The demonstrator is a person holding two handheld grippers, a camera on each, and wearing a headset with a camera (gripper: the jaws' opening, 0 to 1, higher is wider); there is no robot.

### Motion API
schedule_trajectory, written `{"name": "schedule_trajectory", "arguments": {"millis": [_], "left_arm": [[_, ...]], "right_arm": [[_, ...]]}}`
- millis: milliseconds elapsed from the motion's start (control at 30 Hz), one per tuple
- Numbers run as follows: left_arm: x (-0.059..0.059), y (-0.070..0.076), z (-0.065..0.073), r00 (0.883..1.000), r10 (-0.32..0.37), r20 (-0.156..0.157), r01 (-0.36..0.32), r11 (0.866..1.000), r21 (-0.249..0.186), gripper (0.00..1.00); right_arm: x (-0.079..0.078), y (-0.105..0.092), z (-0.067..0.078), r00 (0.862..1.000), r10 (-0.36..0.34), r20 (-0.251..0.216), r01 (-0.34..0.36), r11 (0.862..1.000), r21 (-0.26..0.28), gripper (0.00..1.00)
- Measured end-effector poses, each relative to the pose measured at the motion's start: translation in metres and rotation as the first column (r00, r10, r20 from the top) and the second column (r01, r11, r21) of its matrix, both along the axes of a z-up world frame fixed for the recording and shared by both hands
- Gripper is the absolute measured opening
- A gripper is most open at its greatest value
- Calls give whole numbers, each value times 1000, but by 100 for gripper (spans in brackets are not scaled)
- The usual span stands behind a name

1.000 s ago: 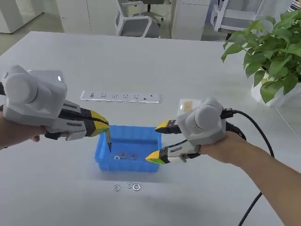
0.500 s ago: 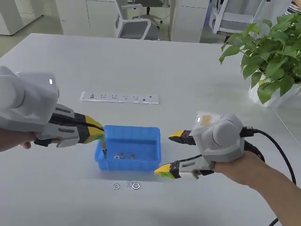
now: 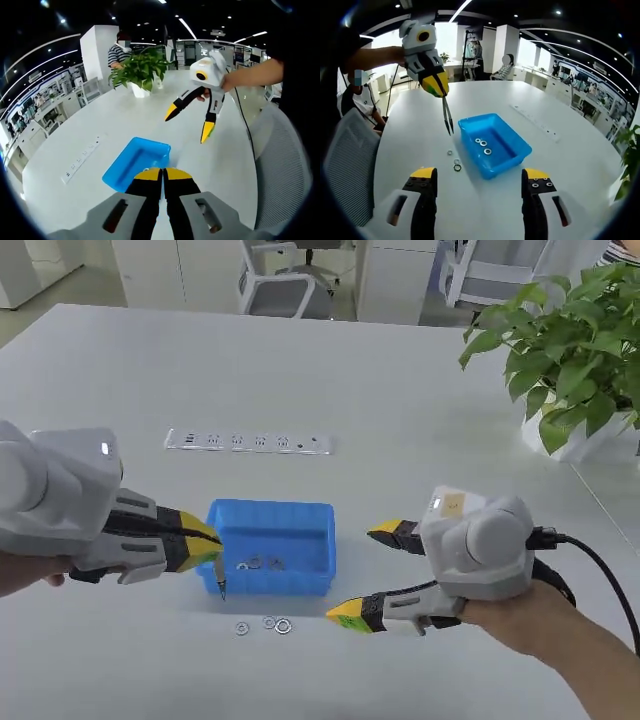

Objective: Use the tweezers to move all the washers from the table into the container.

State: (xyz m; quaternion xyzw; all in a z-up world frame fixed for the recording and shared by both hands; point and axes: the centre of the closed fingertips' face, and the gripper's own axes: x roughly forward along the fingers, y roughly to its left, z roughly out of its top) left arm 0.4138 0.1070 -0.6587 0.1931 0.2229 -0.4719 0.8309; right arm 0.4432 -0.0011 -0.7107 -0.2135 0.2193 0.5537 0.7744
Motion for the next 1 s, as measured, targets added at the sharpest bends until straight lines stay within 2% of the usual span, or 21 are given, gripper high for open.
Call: {"name": "schedule_trajectory", "arguments": {"millis": [400,600,1000], "left_arm": [[-9,-7,-15,999,-30,-12,30,1000,-6,5],[-12,-12,-17,998,-59,-10,59,998,-34,5],[-12,-16,-19,994,-106,-12,105,993,-57,5]], "right_arm": [[-19,-8,-4,1000,-16,-20,16,1000,11,84],[-25,-7,-6,1000,-17,-26,18,1000,16,91],[-33,-7,-15,998,-29,-56,30,999,18,93]]}}
